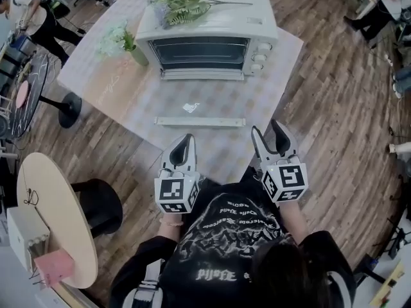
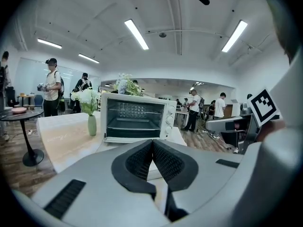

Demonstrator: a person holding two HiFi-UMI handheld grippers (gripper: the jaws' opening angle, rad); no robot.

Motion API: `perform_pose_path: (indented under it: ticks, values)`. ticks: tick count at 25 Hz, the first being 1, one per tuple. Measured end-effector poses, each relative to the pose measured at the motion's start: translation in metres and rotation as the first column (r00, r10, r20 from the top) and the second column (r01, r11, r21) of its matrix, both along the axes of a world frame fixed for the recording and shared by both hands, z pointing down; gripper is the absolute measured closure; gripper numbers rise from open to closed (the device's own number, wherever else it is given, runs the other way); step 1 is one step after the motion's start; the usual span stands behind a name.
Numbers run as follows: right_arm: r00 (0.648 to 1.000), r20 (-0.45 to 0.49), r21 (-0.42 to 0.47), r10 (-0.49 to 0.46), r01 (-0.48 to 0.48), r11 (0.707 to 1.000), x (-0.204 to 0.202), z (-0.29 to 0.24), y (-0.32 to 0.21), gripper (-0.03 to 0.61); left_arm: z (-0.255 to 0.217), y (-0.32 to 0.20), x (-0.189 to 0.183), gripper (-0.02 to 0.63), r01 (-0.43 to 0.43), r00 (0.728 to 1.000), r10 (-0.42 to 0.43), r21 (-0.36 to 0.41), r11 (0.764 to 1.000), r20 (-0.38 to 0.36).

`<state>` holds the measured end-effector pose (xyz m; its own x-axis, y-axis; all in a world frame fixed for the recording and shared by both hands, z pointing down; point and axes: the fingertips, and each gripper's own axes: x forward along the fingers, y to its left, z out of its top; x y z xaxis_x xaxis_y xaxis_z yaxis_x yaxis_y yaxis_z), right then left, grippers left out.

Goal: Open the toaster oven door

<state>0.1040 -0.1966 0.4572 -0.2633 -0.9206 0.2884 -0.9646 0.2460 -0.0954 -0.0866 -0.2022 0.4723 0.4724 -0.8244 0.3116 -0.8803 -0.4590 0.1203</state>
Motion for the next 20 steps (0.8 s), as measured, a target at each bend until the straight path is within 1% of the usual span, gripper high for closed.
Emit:
perform_pose_path:
  ticks: [1,4,8,11,13,17,20]
  values:
    - [1.0,-0.002,0.001,-0.006,0.006,1.0,0.0,0.0,0.002,0.35,0.001,0.0,0.003,0.594,-0.004,1.0,0.004,-0.006,1.0,-0.006]
    - [1.0,-0.02,0.025,-0.011,0.011,1.0,-0.003,-0.003,0.007,0.416,0.006,-0.001,0.011,0.594,-0.024,0.999,0.023,-0.028,0.999,-0.026]
    - [0.999,-0.051,0.047,-0.007,0.009,0.999,-0.006,-0.006,0.008,0.504,0.007,-0.002,0.019,0.594,-0.05,0.999,0.049,-0.028,0.998,-0.022]
    - [0.998,-0.063,0.058,-0.014,0.017,0.998,-0.005,-0.009,0.01,0.569,0.007,0.001,0.036,0.594,-0.134,0.991,0.133,-0.018,0.991,-0.03]
    - [0.998,-0.062,0.051,-0.031,0.034,0.998,-0.009,-0.008,0.012,0.571,0.008,0.003,0.047,0.594,-0.18,0.983,0.179,-0.014,0.984,-0.04]
    - [0.996,-0.075,0.023,-0.053,0.055,0.998,-0.017,0.0,0.012,0.572,0.012,-0.002,0.051,0.594,-0.166,0.984,0.164,-0.029,0.986,-0.066]
    - [0.996,-0.083,0.019,-0.046,0.048,0.999,-0.015,0.001,0.013,0.572,0.011,-0.002,0.055,0.594,-0.186,0.981,0.185,-0.019,0.982,-0.062]
